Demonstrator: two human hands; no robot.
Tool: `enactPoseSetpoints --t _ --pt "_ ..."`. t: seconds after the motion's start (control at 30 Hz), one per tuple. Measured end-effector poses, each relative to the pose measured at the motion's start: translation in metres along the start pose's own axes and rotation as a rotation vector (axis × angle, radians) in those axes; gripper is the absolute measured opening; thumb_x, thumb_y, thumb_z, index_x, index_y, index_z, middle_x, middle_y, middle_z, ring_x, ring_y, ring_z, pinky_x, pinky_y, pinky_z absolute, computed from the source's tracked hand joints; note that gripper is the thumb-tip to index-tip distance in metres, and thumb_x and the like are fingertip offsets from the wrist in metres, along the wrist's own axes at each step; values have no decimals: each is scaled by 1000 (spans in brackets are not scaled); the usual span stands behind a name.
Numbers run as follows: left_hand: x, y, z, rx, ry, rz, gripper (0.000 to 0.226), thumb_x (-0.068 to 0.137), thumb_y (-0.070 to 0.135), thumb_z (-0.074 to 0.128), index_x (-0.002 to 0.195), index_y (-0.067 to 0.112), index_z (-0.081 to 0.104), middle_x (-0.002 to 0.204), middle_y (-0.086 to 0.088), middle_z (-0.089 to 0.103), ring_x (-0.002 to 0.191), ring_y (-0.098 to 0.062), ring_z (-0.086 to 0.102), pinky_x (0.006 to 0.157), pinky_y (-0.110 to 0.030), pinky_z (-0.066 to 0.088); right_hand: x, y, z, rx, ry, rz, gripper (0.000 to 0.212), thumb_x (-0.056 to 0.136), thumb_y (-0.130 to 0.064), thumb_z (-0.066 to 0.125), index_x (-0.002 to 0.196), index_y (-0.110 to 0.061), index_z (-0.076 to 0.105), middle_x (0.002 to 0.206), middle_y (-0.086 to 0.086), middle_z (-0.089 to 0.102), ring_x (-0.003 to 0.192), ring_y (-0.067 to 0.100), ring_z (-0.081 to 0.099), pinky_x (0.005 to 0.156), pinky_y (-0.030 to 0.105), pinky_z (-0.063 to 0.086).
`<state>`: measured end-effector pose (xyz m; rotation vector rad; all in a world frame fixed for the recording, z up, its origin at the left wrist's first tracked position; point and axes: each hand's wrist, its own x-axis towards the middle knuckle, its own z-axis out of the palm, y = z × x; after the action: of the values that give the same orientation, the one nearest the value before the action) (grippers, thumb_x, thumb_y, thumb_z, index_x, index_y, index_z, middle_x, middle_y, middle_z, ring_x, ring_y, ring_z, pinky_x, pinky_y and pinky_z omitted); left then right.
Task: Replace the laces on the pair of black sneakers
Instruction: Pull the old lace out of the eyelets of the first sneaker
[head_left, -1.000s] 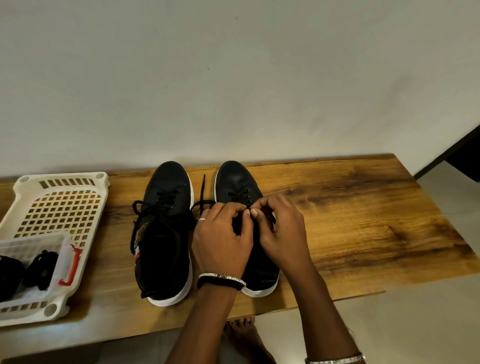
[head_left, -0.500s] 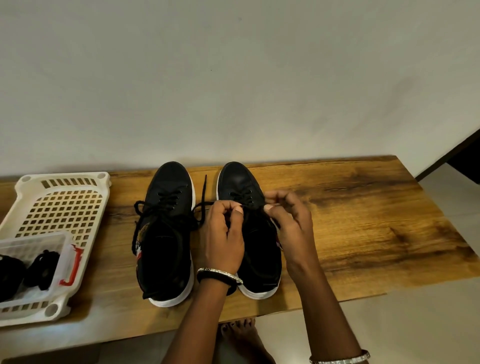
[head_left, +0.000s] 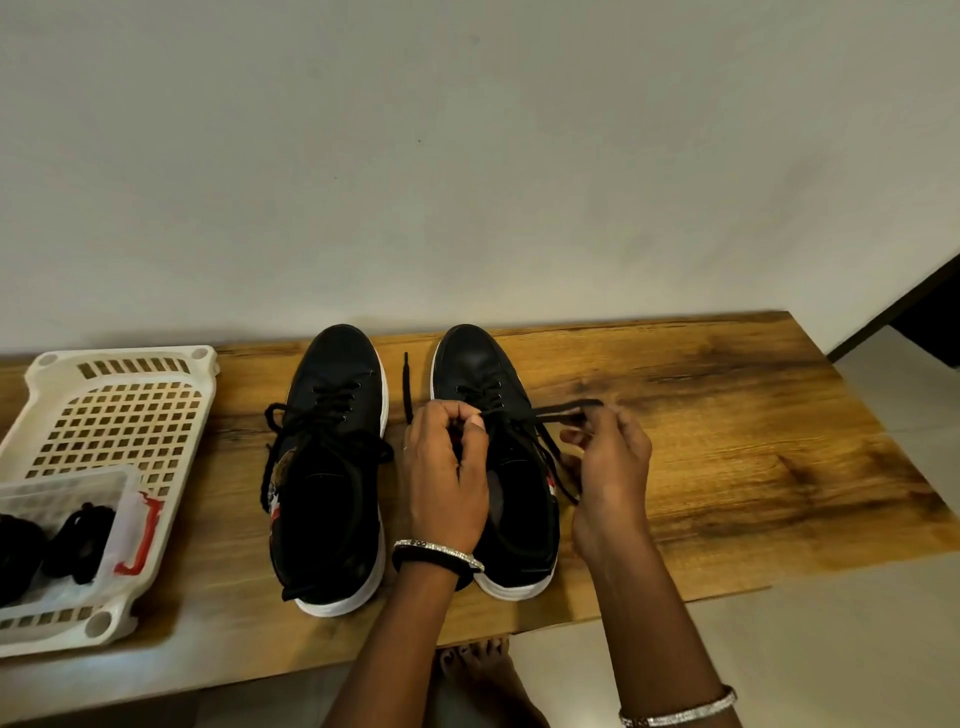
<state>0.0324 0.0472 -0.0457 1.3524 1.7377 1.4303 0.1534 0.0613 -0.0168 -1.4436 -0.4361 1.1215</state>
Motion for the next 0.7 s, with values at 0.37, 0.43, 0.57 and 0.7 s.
enactPoseSetpoints --t 0.37,0.43,0.57,0.7 --pt "2 3 2 -12 6 -21 7 96 13 56 91 18 58 92 1 60 84 -17 58 69 -26 44 5 10 -6 -781 -386 -825 18 89 -15 62 100 -25 73 98 -21 65 100 3 58 81 27 48" --pt "3 3 2 -24 3 -33 8 96 13 56 91 19 57 92 0 60 84 -17 58 68 -24 43 8 11 -7 -792 -320 -888 16 94 -15 61 102 -22 73 98 -16 69 96 7 62 80 26 50" --pt "3 4 0 -49 -7 -70 13 97 12 54 87 21 56 88 0 60 78 -14 56 63 -14 40 8 3 -7 -346 12 -519 17 102 -12 54 105 -22 67 93 -7 69 84 5 65 70 18 49" --pt "3 7 -2 -77 -12 -69 13 96 10 55 86 20 57 85 1 60 74 -8 55 62 -11 41 25 -2 -26 181 232 273 14 97 -3 51 101 -5 64 74 6 62 61 16 56 56 29 46"
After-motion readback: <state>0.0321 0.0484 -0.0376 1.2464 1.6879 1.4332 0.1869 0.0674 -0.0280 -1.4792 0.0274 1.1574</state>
